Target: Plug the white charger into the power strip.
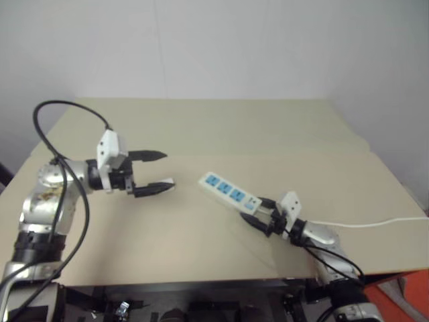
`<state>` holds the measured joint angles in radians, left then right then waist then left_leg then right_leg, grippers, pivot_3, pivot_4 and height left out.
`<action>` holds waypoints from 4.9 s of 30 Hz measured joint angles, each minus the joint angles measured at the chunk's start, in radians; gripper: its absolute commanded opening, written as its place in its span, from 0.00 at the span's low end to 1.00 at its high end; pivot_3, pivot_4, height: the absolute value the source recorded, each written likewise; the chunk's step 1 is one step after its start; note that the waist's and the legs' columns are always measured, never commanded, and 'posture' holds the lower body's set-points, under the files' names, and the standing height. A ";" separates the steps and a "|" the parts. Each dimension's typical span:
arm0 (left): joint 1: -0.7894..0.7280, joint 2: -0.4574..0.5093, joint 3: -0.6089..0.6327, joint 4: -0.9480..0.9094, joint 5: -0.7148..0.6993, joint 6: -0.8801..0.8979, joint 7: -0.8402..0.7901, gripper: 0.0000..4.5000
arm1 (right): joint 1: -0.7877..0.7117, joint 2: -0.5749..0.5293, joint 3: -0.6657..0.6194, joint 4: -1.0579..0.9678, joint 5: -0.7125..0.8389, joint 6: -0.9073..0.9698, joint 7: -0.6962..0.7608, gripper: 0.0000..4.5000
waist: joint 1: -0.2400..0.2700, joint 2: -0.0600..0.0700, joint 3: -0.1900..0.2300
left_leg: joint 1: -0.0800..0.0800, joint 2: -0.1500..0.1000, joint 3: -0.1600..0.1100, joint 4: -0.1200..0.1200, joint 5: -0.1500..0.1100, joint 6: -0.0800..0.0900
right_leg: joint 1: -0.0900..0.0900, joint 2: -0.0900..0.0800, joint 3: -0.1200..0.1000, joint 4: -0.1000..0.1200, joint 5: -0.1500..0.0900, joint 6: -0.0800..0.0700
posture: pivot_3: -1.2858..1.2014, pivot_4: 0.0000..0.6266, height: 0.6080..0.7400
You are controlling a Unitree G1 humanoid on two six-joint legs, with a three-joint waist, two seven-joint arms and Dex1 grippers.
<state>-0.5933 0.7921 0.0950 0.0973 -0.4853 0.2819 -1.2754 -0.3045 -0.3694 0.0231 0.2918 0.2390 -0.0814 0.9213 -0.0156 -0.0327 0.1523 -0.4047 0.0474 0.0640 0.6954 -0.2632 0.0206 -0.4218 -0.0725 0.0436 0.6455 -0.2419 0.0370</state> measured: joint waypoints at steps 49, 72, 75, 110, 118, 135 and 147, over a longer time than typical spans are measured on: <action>-0.854 -0.403 -0.658 1.253 0.996 -0.041 -0.057 1.00 | -0.236 -0.001 0.127 0.286 -0.038 -0.160 0.370 0.77 | -0.030 0.000 0.001 | -0.001 0.001 -0.002 0.000 0.000 0.000 | -0.001 0.004 0.001 0.003 0.000 0.000 | 0.52 0.24 1.00; -0.819 -0.423 -0.622 1.260 1.005 0.015 0.030 0.37 | -0.231 -0.002 0.130 0.267 -0.053 -0.153 0.349 0.77 | -0.030 0.000 0.001 | 0.000 0.001 -0.002 0.000 0.000 0.000 | 0.000 0.004 0.001 0.003 0.000 0.000 | 0.52 0.24 1.00; -0.818 -0.425 -0.621 1.261 1.004 0.022 0.046 0.23 | -0.231 -0.001 0.130 0.265 -0.058 -0.152 0.344 0.77 | -0.031 0.000 0.001 | 0.001 0.001 -0.002 0.000 0.000 0.000 | 0.000 0.004 0.001 0.003 0.000 0.000 | 0.52 0.24 1.00; -0.421 -0.300 -0.063 0.643 0.043 0.019 -0.334 0.23 | -0.232 -0.010 0.143 0.247 -0.061 -0.136 0.345 0.77 | -0.032 0.000 0.000 | 0.001 0.002 -0.005 0.002 0.000 -0.001 | -0.001 0.002 0.001 0.009 0.000 0.000 | 0.52 0.24 1.00; -0.332 -0.348 -0.093 0.617 -0.110 0.078 -0.335 0.23 | -0.244 -0.007 0.146 0.270 -0.060 -0.140 0.354 0.77 | -0.032 0.000 0.000 | 0.004 0.001 -0.003 0.001 0.001 -0.001 | 0.002 0.003 0.001 0.008 0.000 0.000 | 0.52 0.24 1.00; -0.289 -0.415 -0.306 0.720 -0.164 -0.255 -0.335 0.23 | -0.232 -0.010 0.146 0.251 -0.061 -0.145 0.347 0.77 | -0.031 0.000 0.000 | 0.003 0.002 -0.002 0.001 0.000 -0.001 | 0.002 0.003 0.001 0.003 0.000 0.000 | 0.52 0.24 1.00; -0.289 -0.422 -0.397 0.790 -0.184 -0.327 -0.335 0.23 | -0.210 -0.014 0.152 0.206 -0.062 -0.127 0.340 0.77 | -0.030 0.000 0.000 | 0.003 0.002 -0.003 0.001 0.000 -0.001 | 0.002 0.004 0.001 0.002 0.000 0.000 | 0.52 0.24 1.00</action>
<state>-0.8825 0.3702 -0.3021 0.8871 -0.6697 -0.0456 -1.6101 -0.5141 -0.3829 0.1752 0.4982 0.1767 -0.2086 1.2612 -0.0460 -0.0326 0.1522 -0.4020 0.0490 0.0613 0.6960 -0.2628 0.0200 -0.4199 -0.0690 0.0451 0.6476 -0.2416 0.0369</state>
